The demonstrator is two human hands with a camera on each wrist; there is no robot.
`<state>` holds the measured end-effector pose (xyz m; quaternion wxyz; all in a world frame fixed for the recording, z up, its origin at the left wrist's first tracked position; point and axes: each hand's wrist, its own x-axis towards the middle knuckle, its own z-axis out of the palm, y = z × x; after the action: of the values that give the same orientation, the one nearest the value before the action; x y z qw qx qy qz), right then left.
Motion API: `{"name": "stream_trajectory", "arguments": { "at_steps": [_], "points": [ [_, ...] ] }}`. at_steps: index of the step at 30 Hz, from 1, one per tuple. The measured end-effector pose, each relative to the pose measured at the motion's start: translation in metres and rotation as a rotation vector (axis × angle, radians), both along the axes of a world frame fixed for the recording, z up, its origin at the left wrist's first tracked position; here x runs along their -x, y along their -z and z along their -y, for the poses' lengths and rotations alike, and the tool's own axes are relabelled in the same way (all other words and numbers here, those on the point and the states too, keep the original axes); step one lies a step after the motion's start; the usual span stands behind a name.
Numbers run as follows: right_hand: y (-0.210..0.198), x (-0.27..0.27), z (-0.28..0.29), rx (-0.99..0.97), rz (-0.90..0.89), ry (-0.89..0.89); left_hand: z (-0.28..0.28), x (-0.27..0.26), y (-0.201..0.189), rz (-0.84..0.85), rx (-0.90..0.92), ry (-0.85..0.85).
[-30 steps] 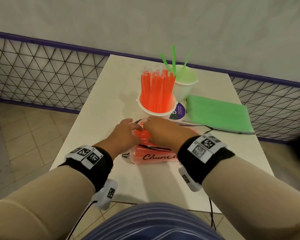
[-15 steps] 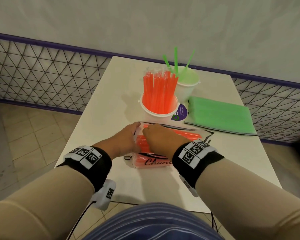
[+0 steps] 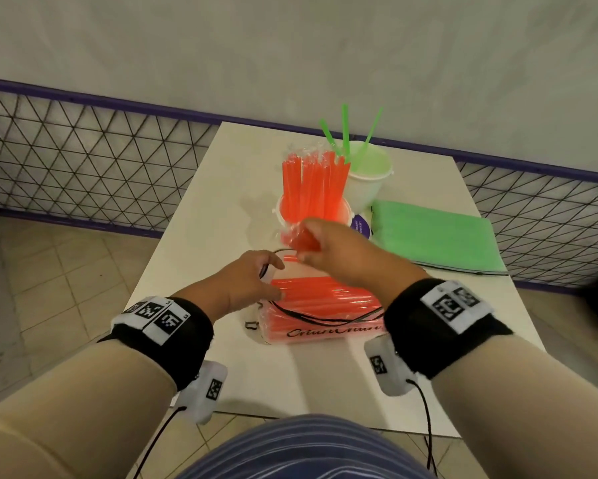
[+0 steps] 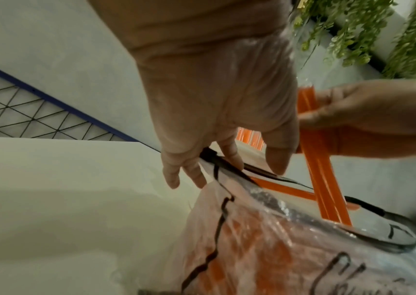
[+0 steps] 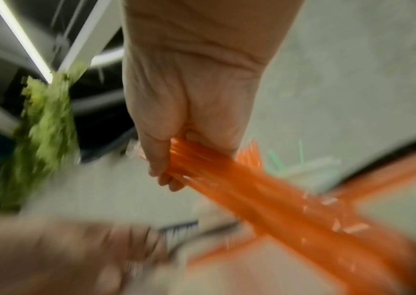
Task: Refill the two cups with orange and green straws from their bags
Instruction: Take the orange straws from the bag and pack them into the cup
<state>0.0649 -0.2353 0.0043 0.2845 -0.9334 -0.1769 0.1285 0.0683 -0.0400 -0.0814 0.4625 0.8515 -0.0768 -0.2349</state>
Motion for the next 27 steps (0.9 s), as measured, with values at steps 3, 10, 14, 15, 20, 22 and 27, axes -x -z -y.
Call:
{"name": "stream_trajectory", "arguments": {
  "at_steps": [3,10,14,15,20,22,27],
  "points": [
    [-0.044,-0.01,0.012,-0.307,0.005,0.142,0.002,-0.007,-0.004,0.1,0.028,-0.145],
    [-0.087,-0.051,0.022,-1.085,0.178,0.497,0.032,-0.031,-0.028,0.262,0.026,-0.296],
    [-0.053,-0.066,0.019,-1.052,0.242,0.633,0.045,-0.041,-0.023,0.28,-0.04,-0.219],
    [-0.042,-0.068,0.019,-1.009,0.229,0.65,0.046,-0.042,-0.021,0.288,-0.056,-0.211],
    [0.012,-0.08,0.026,-0.739,0.123,0.686,0.046,-0.046,-0.014,0.278,-0.071,-0.202],
    [0.028,-0.089,0.028,-0.605,0.097,0.681,0.045,-0.048,-0.014,0.298,-0.057,-0.213],
    [0.048,-0.112,0.028,-0.292,0.102,0.633,0.044,-0.051,-0.014,0.286,-0.054,-0.212]
  ]
}}
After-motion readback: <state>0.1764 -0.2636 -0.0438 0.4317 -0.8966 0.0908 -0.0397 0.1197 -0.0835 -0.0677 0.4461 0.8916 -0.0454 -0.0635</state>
